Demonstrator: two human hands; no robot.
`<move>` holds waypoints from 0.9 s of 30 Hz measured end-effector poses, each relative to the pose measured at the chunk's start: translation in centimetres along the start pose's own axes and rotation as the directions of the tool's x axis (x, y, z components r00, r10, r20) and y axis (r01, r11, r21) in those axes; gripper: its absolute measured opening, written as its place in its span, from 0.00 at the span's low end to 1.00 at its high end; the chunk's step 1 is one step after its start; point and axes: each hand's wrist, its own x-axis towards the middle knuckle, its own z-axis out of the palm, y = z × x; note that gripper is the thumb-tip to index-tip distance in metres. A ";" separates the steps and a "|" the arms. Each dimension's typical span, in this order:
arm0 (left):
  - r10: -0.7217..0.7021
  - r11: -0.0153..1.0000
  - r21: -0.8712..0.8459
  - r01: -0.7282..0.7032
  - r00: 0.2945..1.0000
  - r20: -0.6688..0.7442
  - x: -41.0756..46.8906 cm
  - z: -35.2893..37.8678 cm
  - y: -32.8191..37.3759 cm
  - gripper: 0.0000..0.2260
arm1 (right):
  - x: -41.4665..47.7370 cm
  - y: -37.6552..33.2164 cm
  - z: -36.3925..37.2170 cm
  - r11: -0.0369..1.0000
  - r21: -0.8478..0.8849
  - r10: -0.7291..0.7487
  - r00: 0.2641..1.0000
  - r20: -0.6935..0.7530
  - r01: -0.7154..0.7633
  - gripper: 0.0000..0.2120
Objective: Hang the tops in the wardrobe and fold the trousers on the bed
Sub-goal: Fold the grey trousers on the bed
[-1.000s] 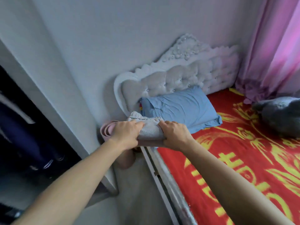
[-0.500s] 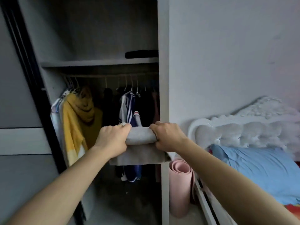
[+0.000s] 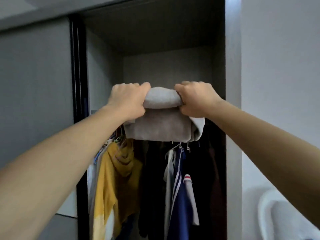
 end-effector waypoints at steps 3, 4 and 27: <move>-0.005 0.999 0.042 0.009 0.995 -0.101 5.9 2.2 -0.7 0.19 | 5.0 4.0 1.6 0.999 -0.032 -0.009 0.996 -0.092 0.006 0.16; -0.012 0.999 0.049 0.019 0.992 -0.127 7.7 3.0 -0.9 0.19 | 6.4 5.1 2.3 0.999 -0.040 -0.012 0.994 -0.111 0.007 0.16; 0.011 1.000 -0.020 -0.017 0.957 -0.291 29.8 32.4 -11.6 0.20 | 30.7 11.4 26.3 0.964 -0.258 0.045 0.993 -0.112 -0.072 0.19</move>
